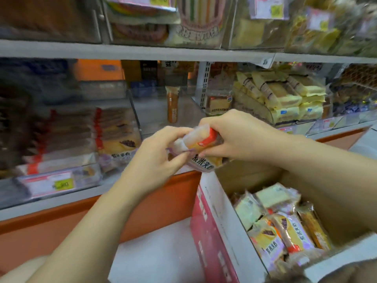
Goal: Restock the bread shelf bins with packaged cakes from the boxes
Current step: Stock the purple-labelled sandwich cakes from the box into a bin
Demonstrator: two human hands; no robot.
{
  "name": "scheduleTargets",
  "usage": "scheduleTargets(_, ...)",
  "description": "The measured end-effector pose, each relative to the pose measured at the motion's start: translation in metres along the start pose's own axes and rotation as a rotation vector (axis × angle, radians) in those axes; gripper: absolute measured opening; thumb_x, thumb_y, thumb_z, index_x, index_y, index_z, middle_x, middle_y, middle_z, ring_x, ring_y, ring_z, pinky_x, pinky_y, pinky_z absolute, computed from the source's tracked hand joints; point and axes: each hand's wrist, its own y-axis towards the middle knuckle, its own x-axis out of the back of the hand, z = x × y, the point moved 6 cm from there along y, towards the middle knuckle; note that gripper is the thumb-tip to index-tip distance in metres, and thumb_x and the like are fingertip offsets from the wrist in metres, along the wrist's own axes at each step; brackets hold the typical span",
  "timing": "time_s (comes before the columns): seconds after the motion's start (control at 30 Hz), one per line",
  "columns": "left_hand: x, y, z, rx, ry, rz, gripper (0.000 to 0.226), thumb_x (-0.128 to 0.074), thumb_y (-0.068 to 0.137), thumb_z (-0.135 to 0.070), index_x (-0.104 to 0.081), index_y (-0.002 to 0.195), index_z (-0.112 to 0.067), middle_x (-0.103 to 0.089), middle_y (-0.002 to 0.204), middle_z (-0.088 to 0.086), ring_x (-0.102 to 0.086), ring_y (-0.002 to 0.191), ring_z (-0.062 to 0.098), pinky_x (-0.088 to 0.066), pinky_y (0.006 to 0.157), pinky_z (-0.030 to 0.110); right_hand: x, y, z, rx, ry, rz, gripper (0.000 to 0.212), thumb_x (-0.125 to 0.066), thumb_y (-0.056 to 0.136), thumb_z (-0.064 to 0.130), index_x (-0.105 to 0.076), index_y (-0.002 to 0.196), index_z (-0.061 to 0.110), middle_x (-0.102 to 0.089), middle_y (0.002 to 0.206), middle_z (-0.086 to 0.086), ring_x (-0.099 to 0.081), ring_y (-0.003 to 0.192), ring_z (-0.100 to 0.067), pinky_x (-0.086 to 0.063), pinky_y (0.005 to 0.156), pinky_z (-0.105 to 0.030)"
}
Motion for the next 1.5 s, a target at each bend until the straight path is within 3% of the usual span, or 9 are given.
scheduleTargets(0.2, 0.099, -0.019, 0.027, 0.117, -0.007, -0.248, 0.037, -0.068, 0.085, -0.02, -0.056, 0.098, -0.052, -0.067, 0.093, -0.027, -0.064, 0.084, -0.003, -0.051, 0.069, 0.015, 0.011, 0.077, 0.069, 0.189, 0.155, -0.218, 0.03, -0.067, 0.083, 0.04, -0.059, 0.104, 0.021, -0.064, 0.089, 0.011, -0.061, 0.083, -0.012, -0.052, 0.072, -0.037)
scheduleTargets(0.37, 0.125, -0.023, 0.079, 0.283, -0.055, -0.42, 0.028, -0.061, 0.091, -0.012, -0.055, 0.085, -0.038, -0.062, 0.074, -0.019, -0.058, 0.068, -0.007, -0.042, 0.053, 0.007, -0.024, 0.133, 0.079, 0.177, 0.302, -0.069, 0.059, -0.074, 0.08, 0.028, -0.042, 0.13, 0.026, -0.061, 0.121, 0.001, -0.06, 0.105, -0.016, -0.053, 0.085, -0.034)
scheduleTargets(0.5, 0.11, -0.021, 0.108, 0.395, -0.041, -0.32, 0.021, -0.06, 0.093, -0.017, -0.054, 0.086, -0.037, -0.063, 0.077, -0.015, -0.059, 0.069, -0.007, -0.047, 0.057, 0.012, -0.052, 0.152, 0.061, 0.114, 0.258, -0.003, 0.054, -0.068, 0.085, 0.02, -0.042, 0.132, 0.024, -0.06, 0.126, -0.002, -0.061, 0.109, -0.019, -0.053, 0.089, -0.035)
scheduleTargets(0.6, 0.113, -0.02, 0.124, 0.505, 0.245, -0.16, 0.005, -0.061, 0.09, -0.033, -0.057, 0.088, -0.033, -0.063, 0.077, -0.009, -0.06, 0.072, 0.005, -0.048, 0.068, 0.024, -0.06, 0.158, 0.063, 0.149, 0.153, 0.01, 0.053, -0.065, 0.088, 0.021, -0.043, 0.135, 0.026, -0.063, 0.122, -0.001, -0.062, 0.104, -0.017, -0.051, 0.081, -0.027)
scheduleTargets(0.73, 0.126, -0.021, 0.136, 0.585, 0.593, -0.022, 0.03, -0.062, 0.085, -0.051, -0.067, 0.097, -0.024, -0.063, 0.087, -0.006, -0.056, 0.086, 0.019, -0.046, 0.083, 0.038, -0.063, 0.168, 0.079, 0.226, -0.08, 0.021, 0.046, -0.059, 0.091, 0.024, -0.042, 0.134, 0.027, -0.062, 0.118, -0.002, -0.06, 0.1, -0.021, -0.05, 0.077, -0.032)
scheduleTargets(0.97, 0.123, -0.016, 0.139, 0.557, 0.236, -0.132, 0.026, -0.075, 0.078, -0.039, -0.069, 0.102, -0.029, -0.063, 0.082, -0.016, -0.061, 0.082, 0.005, -0.051, 0.076, 0.028, -0.052, 0.18, 0.08, 0.207, -0.143, 0.025, 0.045, -0.059, 0.09, 0.02, -0.045, 0.133, 0.026, -0.063, 0.114, -0.004, -0.061, 0.096, -0.023, -0.053, 0.077, -0.036)
scheduleTargets(1.27, 0.113, -0.027, 0.158, 0.663, 0.374, 0.066, 0.029, -0.074, 0.078, -0.041, -0.062, 0.096, -0.021, -0.068, 0.09, -0.005, -0.066, 0.075, 0.014, -0.056, 0.065, 0.028, -0.068, 0.187, 0.097, 0.24, -0.351, 0.057, 0.025, -0.054, 0.088, 0.01, -0.054, 0.11, 0.024, -0.063, 0.102, -0.005, -0.061, 0.091, -0.027, -0.049, 0.072, -0.036)
scheduleTargets(1.4, 0.136, -0.028, 0.154, 0.577, 0.293, -0.052, 0.058, -0.076, 0.078, -0.033, -0.053, 0.131, -0.026, -0.058, 0.123, -0.009, -0.055, 0.107, 0.008, -0.04, 0.084, 0.017, -0.09, 0.187, 0.102, 0.24, -0.344, 0.145, 0.022, -0.052, 0.091, 0.014, -0.057, 0.111, 0.021, -0.063, 0.103, -0.006, -0.06, 0.093, -0.027, -0.042, 0.074, -0.033)
scheduleTargets(1.5, 0.127, -0.028, 0.153, 0.529, 0.349, 0.019, 0.037, -0.069, 0.086, -0.026, -0.062, 0.122, -0.028, -0.062, 0.122, -0.009, -0.055, 0.1, 0.004, -0.043, 0.076, 0.015, -0.112, 0.185, 0.108, 0.276, -0.324, 0.255, 0.025, -0.053, 0.093, 0.019, -0.057, 0.117, 0.019, -0.064, 0.108, -0.009, -0.06, 0.092, -0.028, -0.041, 0.068, -0.03)
